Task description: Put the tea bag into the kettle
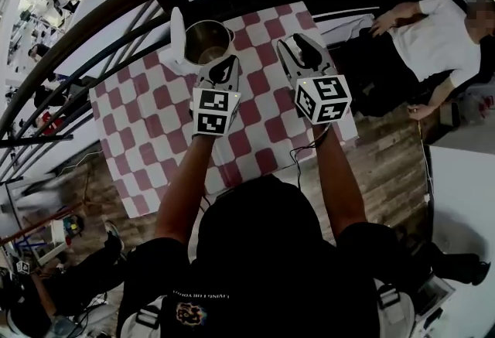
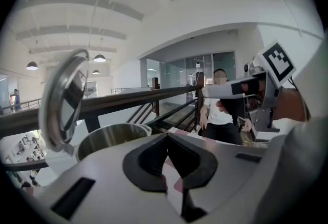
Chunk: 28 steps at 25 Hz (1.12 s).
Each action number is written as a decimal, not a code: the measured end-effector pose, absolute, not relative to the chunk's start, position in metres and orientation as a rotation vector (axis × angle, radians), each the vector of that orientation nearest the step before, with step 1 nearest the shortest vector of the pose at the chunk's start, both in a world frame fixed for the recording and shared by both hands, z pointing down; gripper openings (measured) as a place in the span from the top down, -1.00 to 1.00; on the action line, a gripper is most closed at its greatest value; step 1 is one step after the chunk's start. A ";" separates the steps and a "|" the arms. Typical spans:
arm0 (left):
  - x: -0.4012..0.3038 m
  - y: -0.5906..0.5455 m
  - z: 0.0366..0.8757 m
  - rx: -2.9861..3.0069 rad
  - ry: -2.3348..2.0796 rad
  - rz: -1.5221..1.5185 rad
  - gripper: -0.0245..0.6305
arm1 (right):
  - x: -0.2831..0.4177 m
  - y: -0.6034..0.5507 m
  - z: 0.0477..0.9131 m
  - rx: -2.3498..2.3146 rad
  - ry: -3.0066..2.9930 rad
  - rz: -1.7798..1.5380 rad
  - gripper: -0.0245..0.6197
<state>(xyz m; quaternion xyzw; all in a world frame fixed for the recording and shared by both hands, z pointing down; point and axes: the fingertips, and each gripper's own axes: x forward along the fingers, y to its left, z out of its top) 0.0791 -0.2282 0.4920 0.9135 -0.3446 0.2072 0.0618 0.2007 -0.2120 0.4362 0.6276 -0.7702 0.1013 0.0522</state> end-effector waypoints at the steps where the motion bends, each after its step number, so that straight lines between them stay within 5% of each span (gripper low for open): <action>1: 0.088 -0.226 0.493 2.772 -1.018 0.631 0.92 | 0.210 -0.208 0.438 1.928 -2.324 0.315 0.41; 13: 0.174 -0.205 0.510 2.850 -0.774 0.689 0.92 | 0.292 -0.162 0.468 2.107 -2.127 0.418 0.41; 28: 0.196 -0.214 0.533 2.847 -0.714 0.748 0.92 | 0.309 -0.161 0.504 2.122 -2.055 0.515 0.41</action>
